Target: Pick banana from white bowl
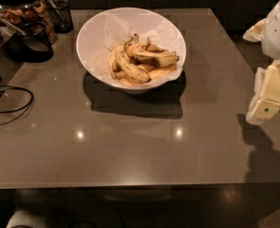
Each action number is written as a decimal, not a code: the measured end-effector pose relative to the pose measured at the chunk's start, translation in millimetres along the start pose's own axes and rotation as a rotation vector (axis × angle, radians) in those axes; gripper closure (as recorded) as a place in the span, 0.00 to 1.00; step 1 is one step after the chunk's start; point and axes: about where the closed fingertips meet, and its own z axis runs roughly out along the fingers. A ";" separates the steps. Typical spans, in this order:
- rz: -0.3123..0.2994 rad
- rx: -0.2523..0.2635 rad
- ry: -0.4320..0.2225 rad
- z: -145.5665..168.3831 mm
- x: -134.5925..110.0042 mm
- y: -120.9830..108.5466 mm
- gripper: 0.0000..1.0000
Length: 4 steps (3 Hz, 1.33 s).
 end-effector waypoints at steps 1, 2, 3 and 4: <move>0.000 0.000 0.000 0.0 -0.1 0.0 0.00; -0.047 -0.023 0.058 9.6 -16.6 -8.4 0.00; -0.110 -0.020 0.130 18.4 -38.7 -19.1 0.00; -0.113 -0.001 0.123 17.6 -41.6 -22.7 0.00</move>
Offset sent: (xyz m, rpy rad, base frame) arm 0.0356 0.0361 -0.0124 -0.1761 0.1155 0.0915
